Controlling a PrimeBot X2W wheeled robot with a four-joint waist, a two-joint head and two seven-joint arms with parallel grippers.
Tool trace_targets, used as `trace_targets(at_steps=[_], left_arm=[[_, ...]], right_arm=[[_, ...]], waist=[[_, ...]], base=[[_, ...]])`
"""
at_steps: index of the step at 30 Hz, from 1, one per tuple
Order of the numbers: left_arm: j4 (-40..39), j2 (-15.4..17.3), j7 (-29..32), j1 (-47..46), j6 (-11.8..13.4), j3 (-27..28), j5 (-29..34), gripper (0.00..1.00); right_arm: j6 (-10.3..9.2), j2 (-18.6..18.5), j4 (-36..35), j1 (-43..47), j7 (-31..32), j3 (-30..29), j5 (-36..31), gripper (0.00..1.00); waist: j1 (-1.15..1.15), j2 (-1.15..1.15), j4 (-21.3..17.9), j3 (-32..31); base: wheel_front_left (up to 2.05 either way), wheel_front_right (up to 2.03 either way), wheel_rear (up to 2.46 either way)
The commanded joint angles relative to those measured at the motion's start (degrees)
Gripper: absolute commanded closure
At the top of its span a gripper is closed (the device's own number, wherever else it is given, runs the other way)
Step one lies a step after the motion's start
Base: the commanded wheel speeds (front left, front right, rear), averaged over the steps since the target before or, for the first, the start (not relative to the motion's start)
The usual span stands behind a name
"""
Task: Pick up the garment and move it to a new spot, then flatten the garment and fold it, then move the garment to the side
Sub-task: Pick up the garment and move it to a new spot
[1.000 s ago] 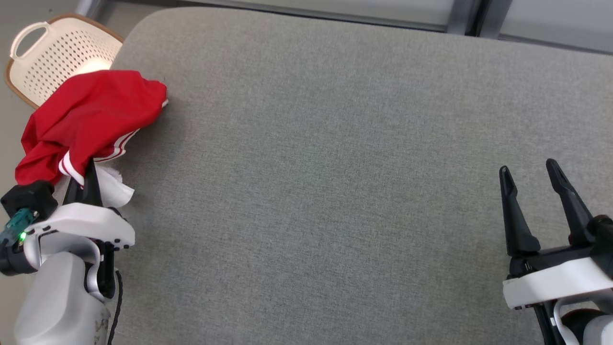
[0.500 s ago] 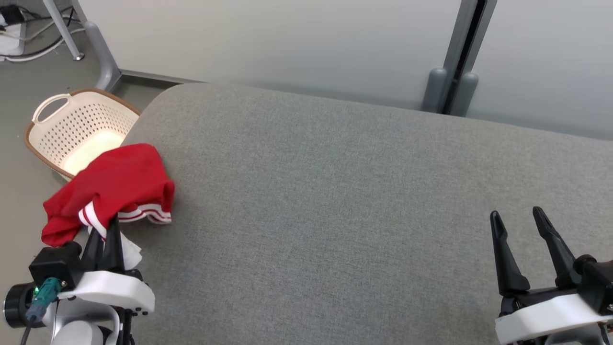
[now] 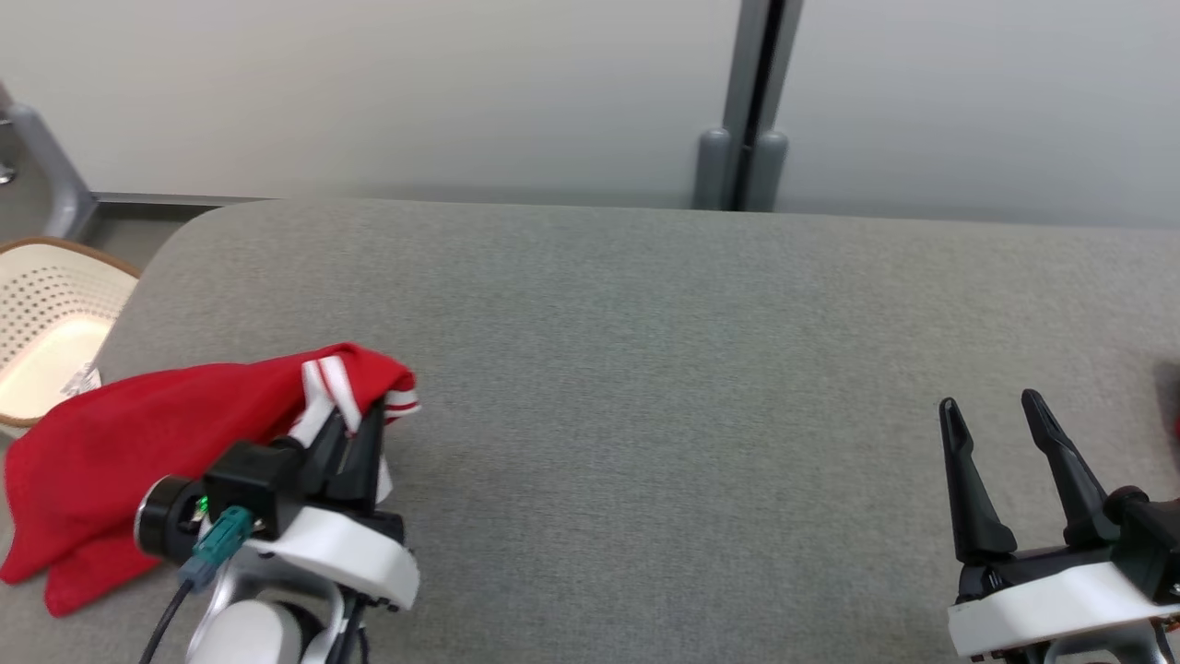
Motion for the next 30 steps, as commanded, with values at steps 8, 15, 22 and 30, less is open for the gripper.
trace_targets(at_steps=[8,15,22,30], left_arm=[[5.5,-4.96,-0.55,-10.12,-5.43,-11.25,1.77,1.0],[9.52,-7.18,-1.82,-17.14,-6.58,-19.16,-0.16,1.0],[16.52,-7.41,-0.24,-20.18,-6.24,-24.59,0.44,1.0],[22.8,-6.75,0.08,-20.41,-6.78,-26.78,0.85,0.0]], right_arm=[[-0.02,-0.08,1.82,-2.95,-2.3,0.65,2.03,0.0],[-0.02,-0.05,3.8,-3.92,-4.34,0.9,4.0,0.0],[-0.01,-0.05,5.43,-5.0,-6.35,1.57,5.11,0.0],[-0.02,-0.06,7.06,-5.3,-7.29,1.7,5.61,0.0]], waist=[[0.0,0.0,-15.67,7.38],[0.0,0.0,-25.01,11.12],[0.0,0.0,-28.5,13.87],[0.0,0.0,-26.68,14.37]], base=[[0.0,0.0,0.0],[0.0,0.0,0.0],[0.0,0.0,0.0],[0.0,0.0,0.0]])
